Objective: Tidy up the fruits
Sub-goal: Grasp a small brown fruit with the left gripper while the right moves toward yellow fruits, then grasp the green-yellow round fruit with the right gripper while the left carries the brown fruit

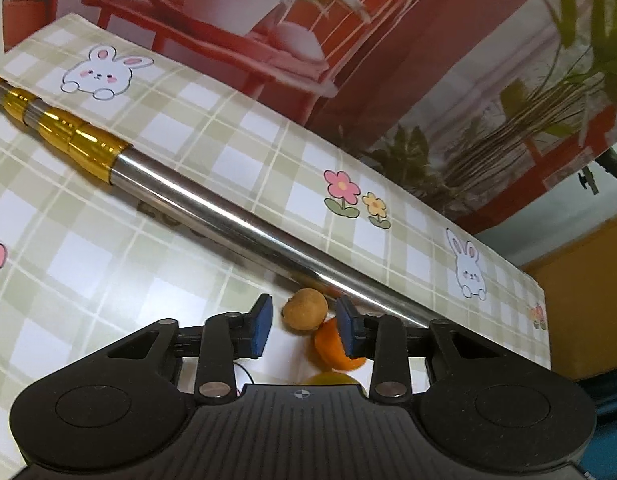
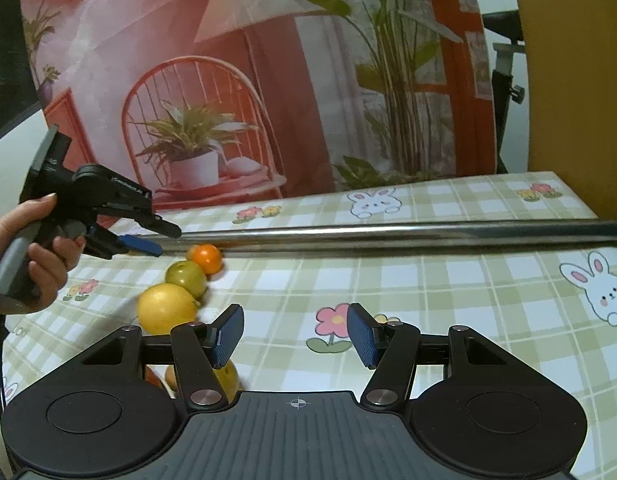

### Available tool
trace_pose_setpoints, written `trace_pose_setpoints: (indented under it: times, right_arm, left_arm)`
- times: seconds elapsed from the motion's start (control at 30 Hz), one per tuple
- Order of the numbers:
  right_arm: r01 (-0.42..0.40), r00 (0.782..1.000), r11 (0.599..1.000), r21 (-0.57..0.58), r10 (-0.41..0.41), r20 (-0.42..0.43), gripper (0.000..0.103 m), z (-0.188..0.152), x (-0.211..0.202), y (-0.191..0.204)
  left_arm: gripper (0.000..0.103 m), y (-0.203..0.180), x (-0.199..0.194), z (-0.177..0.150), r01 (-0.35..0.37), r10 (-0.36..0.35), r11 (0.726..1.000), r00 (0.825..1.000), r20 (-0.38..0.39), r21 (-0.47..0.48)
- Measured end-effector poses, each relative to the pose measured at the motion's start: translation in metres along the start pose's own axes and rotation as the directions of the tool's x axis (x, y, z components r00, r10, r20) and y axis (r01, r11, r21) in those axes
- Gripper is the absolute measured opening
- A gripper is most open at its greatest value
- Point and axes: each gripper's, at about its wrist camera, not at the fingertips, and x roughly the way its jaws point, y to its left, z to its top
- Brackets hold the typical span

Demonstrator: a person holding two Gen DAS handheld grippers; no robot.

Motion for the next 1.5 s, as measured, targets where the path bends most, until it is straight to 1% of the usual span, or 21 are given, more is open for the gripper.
trace_pose_setpoints:
  times: [0.17, 0.27, 0.3, 0.33, 0.4, 0.57, 0.7, 0.87, 1.1, 1.27, 1.4, 1.47, 1.5]
  right_arm:
    - [-0.001, 1.0, 1.0, 0.017, 0.001, -0.012, 0.054, -0.003, 0.006, -0.006]
    - [-0.006, 1.0, 1.0, 0.019, 0.006, -0.01, 0.054, -0.003, 0.006, -0.008]
    - [-0.006, 1.0, 1.0, 0.019, 0.007, -0.01, 0.054, -0.003, 0.006, -0.008]
    - [-0.007, 1.0, 1.0, 0.021, 0.007, -0.012, 0.054, -0.003, 0.006, -0.009]
    - [-0.007, 1.0, 1.0, 0.024, 0.007, -0.015, 0.054, -0.003, 0.007, -0.009]
    - [-0.009, 1.0, 1.0, 0.029, 0.01, -0.023, 0.054, -0.005, 0.01, -0.009]
    - [-0.028, 0.999, 0.999, 0.046, 0.029, -0.034, 0.054, -0.005, 0.012, -0.01]
    - [-0.057, 0.996, 0.997, 0.051, 0.06, -0.059, 0.055, -0.005, 0.018, -0.006]
    - [-0.138, 0.983, 0.99, 0.039, 0.142, -0.113, 0.055, -0.011, 0.03, 0.013]
    - [-0.172, 0.974, 0.985, 0.013, 0.172, -0.147, 0.055, -0.014, 0.041, 0.031]
    - [-0.19, 0.965, 0.979, 0.073, 0.2, -0.17, 0.054, -0.015, 0.05, 0.029]
    - [-0.195, 0.961, 0.975, 0.104, 0.211, -0.18, 0.052, -0.017, 0.054, 0.027]
    - [-0.197, 0.959, 0.973, 0.117, 0.216, -0.184, 0.05, -0.018, 0.055, 0.026]
  left_arm:
    - [0.033, 0.001, 0.013, 0.002, -0.014, 0.014, 1.0, 1.0, -0.002, -0.022]
    - [0.033, 0.003, 0.017, 0.002, 0.001, -0.001, 0.999, 1.0, -0.003, -0.042]
    - [0.032, 0.002, 0.018, 0.001, 0.003, -0.003, 0.999, 1.0, -0.002, -0.034]
    - [0.026, 0.001, 0.019, 0.001, 0.01, -0.01, 1.0, 1.0, -0.001, -0.024]
    - [0.026, 0.0, 0.019, -0.001, 0.019, -0.019, 1.0, 1.0, -0.003, -0.01]
    - [0.026, 0.001, 0.012, -0.006, 0.002, -0.002, 1.0, 1.0, 0.004, 0.027]
    - [0.026, 0.0, -0.005, -0.014, -0.004, 0.001, 0.995, 1.0, 0.025, 0.102]
    - [0.026, 0.003, -0.031, -0.03, -0.006, -0.002, 0.981, 0.999, 0.039, 0.194]
    - [0.026, 0.016, -0.06, -0.059, 0.041, -0.047, 0.967, 0.999, 0.018, 0.251]
    - [0.026, 0.021, -0.084, -0.081, 0.055, -0.074, 0.948, 0.996, 0.048, 0.313]
    - [0.026, 0.021, -0.103, -0.102, 0.066, -0.099, 0.926, 0.993, 0.069, 0.372]
    - [0.026, 0.019, -0.108, -0.111, 0.055, -0.095, 0.91, 0.993, 0.076, 0.412]
    - [0.026, 0.017, -0.11, -0.116, 0.049, -0.091, 0.903, 0.993, 0.078, 0.427]
